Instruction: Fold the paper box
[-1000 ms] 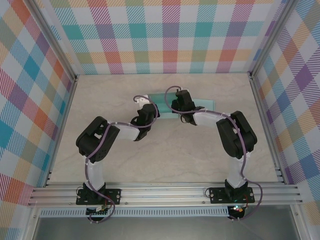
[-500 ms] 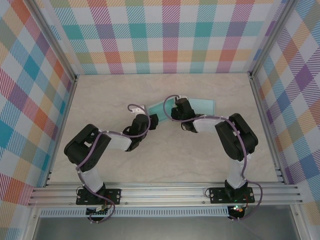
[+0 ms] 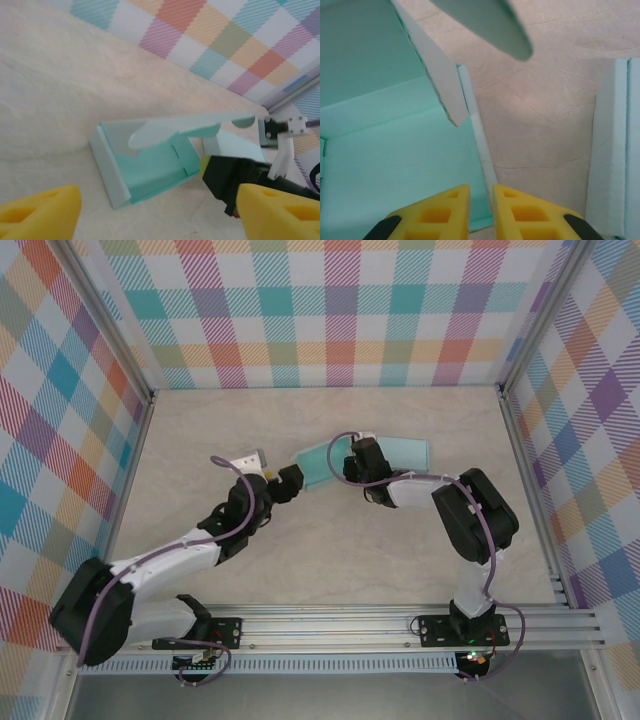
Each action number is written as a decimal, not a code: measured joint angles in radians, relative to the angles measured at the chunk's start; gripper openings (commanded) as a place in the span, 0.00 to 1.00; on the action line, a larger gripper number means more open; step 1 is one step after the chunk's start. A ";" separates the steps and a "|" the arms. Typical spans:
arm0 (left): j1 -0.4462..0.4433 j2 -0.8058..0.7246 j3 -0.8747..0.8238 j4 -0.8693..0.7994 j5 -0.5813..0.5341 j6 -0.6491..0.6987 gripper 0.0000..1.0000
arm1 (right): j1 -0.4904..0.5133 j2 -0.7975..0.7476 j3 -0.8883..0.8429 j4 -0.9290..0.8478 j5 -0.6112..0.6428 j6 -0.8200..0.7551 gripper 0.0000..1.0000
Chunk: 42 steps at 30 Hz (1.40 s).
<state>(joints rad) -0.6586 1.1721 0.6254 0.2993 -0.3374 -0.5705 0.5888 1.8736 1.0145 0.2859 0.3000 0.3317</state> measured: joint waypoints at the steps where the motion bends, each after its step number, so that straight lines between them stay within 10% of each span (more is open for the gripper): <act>1: 0.006 -0.010 0.042 -0.048 -0.016 0.010 0.77 | 0.000 -0.001 0.000 0.000 0.000 -0.001 0.21; 21: 0.166 0.721 0.937 -0.416 0.287 0.179 0.49 | 0.000 -0.126 -0.073 -0.042 0.008 0.026 0.55; 30: 0.166 0.820 1.036 -0.519 0.405 0.224 0.52 | 0.000 -0.397 -0.203 -0.203 0.082 0.109 0.58; 42: 0.160 0.901 1.005 -0.540 0.515 0.278 0.48 | -0.006 -0.651 -0.203 -0.450 0.157 0.169 1.00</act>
<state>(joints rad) -0.4988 2.0735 1.6302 -0.2409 0.1772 -0.2920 0.5827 1.2224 0.8116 -0.1642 0.4572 0.5011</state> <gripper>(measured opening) 0.485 0.983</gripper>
